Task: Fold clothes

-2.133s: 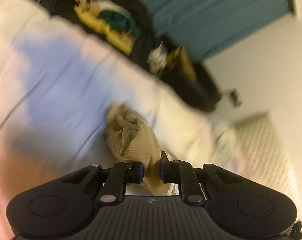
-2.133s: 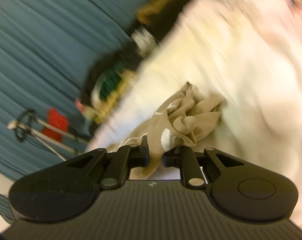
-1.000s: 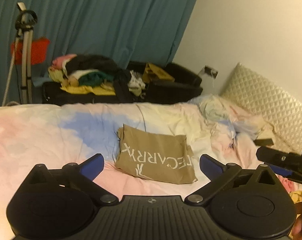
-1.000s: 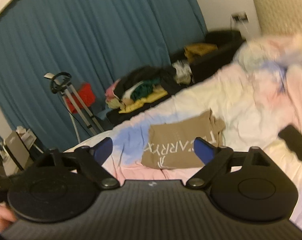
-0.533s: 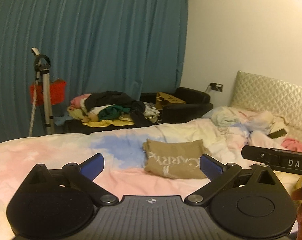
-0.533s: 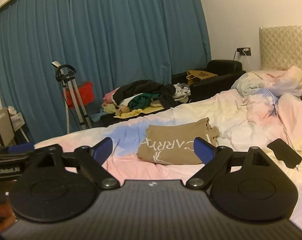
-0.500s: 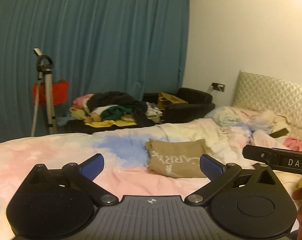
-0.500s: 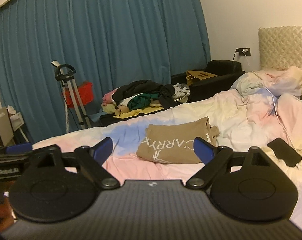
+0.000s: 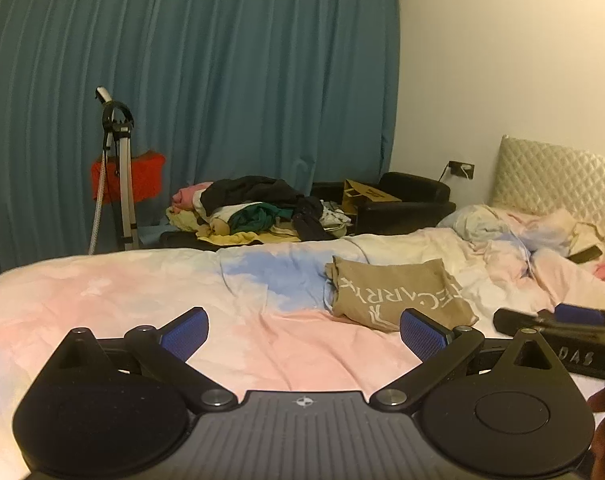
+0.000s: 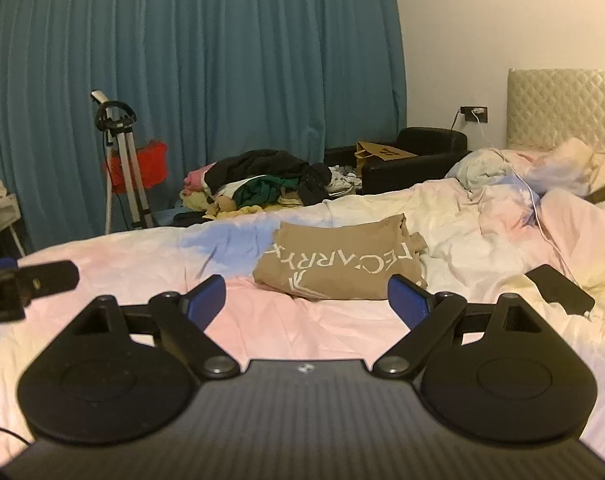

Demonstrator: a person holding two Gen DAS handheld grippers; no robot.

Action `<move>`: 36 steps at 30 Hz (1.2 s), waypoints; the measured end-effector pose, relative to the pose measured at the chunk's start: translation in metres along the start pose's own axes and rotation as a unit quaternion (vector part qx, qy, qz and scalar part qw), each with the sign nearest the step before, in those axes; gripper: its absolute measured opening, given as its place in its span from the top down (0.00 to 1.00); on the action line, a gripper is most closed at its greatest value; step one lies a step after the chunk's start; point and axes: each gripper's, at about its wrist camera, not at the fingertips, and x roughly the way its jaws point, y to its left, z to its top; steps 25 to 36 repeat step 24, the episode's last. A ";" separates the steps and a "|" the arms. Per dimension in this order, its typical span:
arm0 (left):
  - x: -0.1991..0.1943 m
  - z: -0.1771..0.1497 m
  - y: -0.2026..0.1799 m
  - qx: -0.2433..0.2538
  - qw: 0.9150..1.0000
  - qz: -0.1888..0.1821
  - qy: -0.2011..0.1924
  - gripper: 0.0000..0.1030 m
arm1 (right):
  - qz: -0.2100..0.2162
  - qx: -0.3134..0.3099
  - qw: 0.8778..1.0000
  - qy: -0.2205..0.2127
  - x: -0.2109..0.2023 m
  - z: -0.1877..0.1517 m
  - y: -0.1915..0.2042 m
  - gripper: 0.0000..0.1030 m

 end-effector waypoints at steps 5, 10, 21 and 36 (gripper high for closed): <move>0.000 -0.003 0.004 -0.008 1.000 -0.003 0.002 0.00 | -0.007 -0.001 1.000 0.020 0.008 -0.004 0.001 0.13; 0.004 -0.008 0.004 -0.007 1.000 -0.001 0.011 0.00 | -0.008 -0.008 1.000 0.024 0.008 -0.005 0.004 0.13; 0.012 -0.013 0.004 -0.002 1.000 0.017 0.022 0.00 | -0.011 0.005 0.999 0.031 0.008 -0.007 0.001 0.13; 0.011 -0.013 0.005 -0.003 1.000 0.016 0.022 0.00 | -0.012 0.007 0.999 0.032 0.008 -0.007 0.001 0.13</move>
